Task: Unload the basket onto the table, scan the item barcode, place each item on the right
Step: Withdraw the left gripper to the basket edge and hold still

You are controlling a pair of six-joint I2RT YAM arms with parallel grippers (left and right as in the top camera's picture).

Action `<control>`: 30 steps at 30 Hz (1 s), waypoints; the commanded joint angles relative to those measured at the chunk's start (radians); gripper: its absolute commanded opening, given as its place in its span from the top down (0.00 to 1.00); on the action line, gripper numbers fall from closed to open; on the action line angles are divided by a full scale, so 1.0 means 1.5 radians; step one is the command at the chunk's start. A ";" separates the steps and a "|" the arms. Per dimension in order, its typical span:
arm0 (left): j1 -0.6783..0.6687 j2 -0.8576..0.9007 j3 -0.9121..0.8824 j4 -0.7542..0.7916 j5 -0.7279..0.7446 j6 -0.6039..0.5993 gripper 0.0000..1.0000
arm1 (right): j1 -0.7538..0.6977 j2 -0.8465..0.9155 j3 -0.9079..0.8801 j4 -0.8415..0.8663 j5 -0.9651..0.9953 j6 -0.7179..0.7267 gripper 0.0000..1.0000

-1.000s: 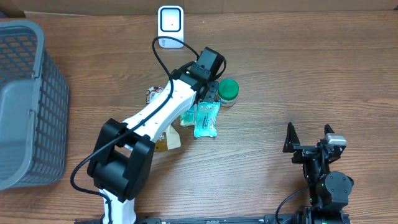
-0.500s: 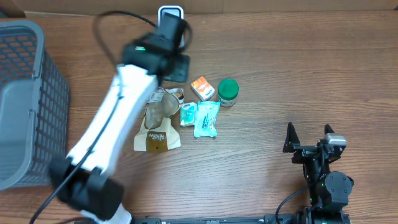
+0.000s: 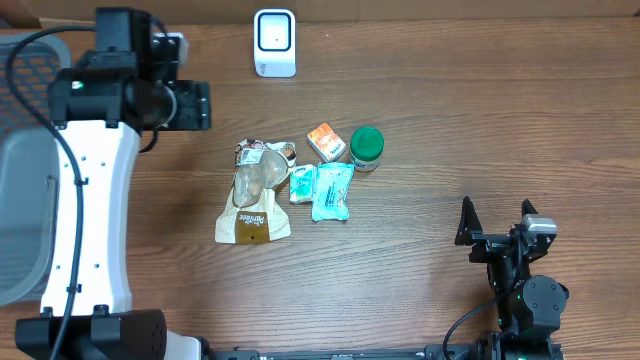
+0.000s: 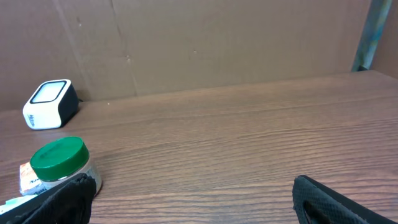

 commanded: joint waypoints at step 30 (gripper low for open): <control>0.171 0.002 0.008 0.018 0.013 0.070 0.00 | -0.003 -0.004 -0.007 0.002 0.002 0.000 0.00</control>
